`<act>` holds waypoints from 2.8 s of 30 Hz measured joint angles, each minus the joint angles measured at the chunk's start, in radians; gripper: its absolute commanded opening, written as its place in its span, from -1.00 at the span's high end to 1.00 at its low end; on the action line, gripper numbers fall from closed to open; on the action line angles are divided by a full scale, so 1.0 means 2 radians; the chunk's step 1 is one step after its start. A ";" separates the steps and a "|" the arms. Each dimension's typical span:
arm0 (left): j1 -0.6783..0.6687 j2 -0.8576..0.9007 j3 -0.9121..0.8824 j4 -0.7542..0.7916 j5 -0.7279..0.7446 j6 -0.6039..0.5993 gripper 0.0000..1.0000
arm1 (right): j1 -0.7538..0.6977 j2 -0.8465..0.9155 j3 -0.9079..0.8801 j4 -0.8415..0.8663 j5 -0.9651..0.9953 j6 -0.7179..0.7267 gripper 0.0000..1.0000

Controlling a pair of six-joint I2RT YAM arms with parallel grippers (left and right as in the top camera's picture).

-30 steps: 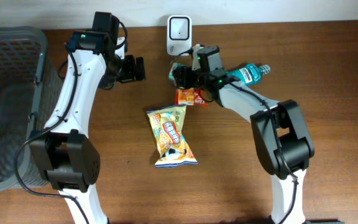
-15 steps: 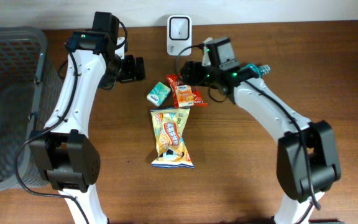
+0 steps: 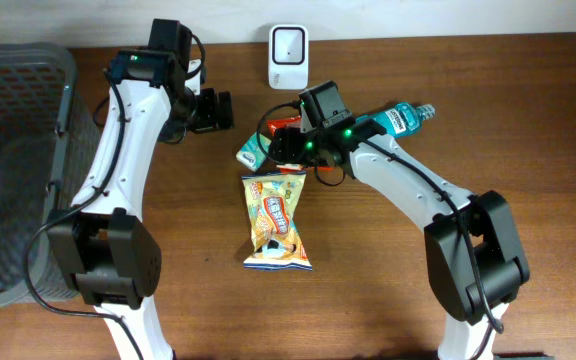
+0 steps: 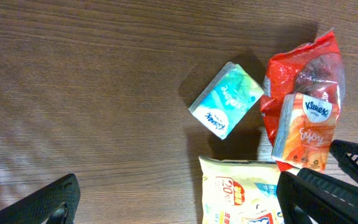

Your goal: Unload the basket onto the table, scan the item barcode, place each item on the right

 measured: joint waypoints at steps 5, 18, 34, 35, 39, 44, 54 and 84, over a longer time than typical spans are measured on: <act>0.000 0.000 0.000 0.000 0.000 0.000 -0.98 | -0.023 0.000 0.000 0.005 0.010 0.000 -0.52; 0.000 0.000 0.000 0.000 0.000 0.000 -0.98 | -0.030 0.031 0.000 0.045 0.019 0.002 -0.51; 0.000 0.000 0.000 0.000 0.000 0.000 -0.98 | -0.044 0.034 0.000 0.088 -0.100 -0.006 -0.51; 0.000 0.000 0.000 0.000 0.000 0.000 -0.98 | -0.061 0.034 0.000 0.086 -0.101 -0.006 -0.51; 0.000 0.000 0.000 0.000 0.000 0.000 -0.98 | -0.125 0.033 0.001 0.062 -0.068 0.014 -0.41; 0.000 0.000 0.000 0.000 0.000 0.000 -0.98 | -0.138 0.033 0.001 0.039 0.096 0.151 -0.39; 0.000 0.000 0.000 0.000 0.000 0.000 -0.98 | -0.138 0.042 0.001 0.041 0.305 0.295 -0.40; 0.000 0.000 0.000 0.000 0.000 0.000 -0.98 | -0.177 0.075 0.015 -0.041 0.257 -0.032 -0.83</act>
